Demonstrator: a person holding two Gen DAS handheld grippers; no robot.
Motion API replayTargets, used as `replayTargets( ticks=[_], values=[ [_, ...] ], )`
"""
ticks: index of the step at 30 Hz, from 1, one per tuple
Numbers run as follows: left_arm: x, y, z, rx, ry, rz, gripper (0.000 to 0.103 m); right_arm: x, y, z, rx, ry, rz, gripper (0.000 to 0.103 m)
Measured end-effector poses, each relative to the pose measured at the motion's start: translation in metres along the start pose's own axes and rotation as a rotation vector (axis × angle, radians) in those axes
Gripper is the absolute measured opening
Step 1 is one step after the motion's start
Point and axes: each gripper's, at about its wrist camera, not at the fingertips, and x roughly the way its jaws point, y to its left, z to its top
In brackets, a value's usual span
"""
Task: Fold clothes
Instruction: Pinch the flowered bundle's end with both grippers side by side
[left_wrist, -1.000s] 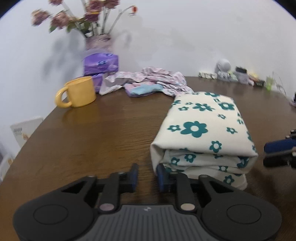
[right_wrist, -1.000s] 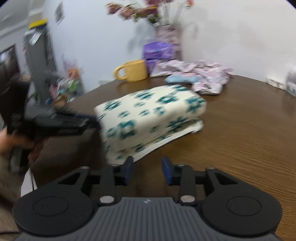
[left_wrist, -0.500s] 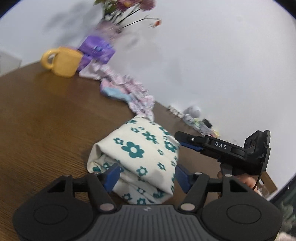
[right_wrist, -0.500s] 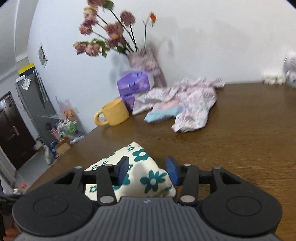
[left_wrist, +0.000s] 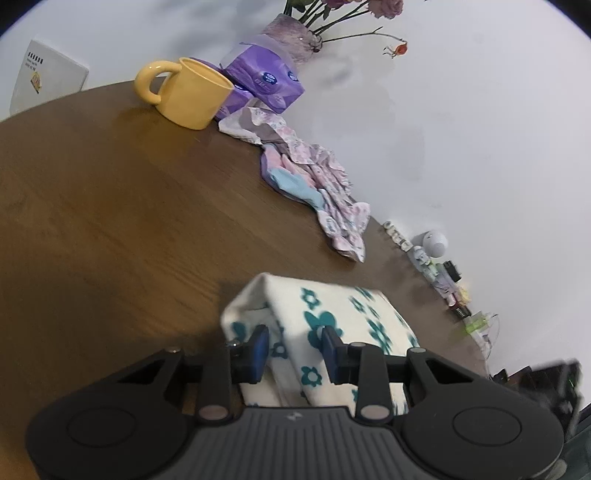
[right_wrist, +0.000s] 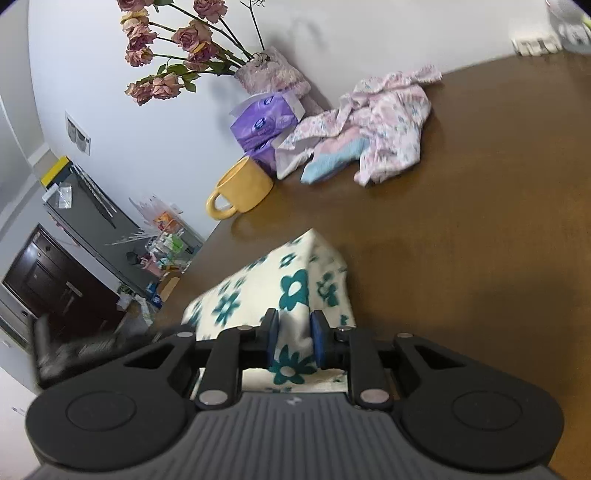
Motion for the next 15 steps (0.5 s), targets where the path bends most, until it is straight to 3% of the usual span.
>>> replayTargets(
  ticks=[3, 5, 9, 11, 15],
  values=[
    [0.007, 0.003, 0.011, 0.016, 0.028, -0.005, 0.033, -0.008, 0.006, -0.015, 0.015, 0.017, 0.021, 0.021],
    [0.005, 0.001, 0.015, 0.031, 0.033, 0.004, 0.049, -0.016, 0.008, -0.015, 0.021, 0.000, 0.020, 0.024],
    [-0.004, -0.001, 0.018, 0.064, 0.016, 0.018, 0.070, -0.023, 0.001, -0.001, 0.040, -0.064, -0.042, 0.057],
    [-0.007, 0.002, 0.019, 0.052, 0.028, 0.000, 0.084, -0.020, -0.009, 0.005, 0.068, -0.054, -0.038, 0.071],
    [-0.007, 0.017, 0.021, -0.015, 0.074, -0.038, 0.096, -0.006, -0.027, 0.012, 0.103, -0.001, 0.015, 0.080]
  ],
)
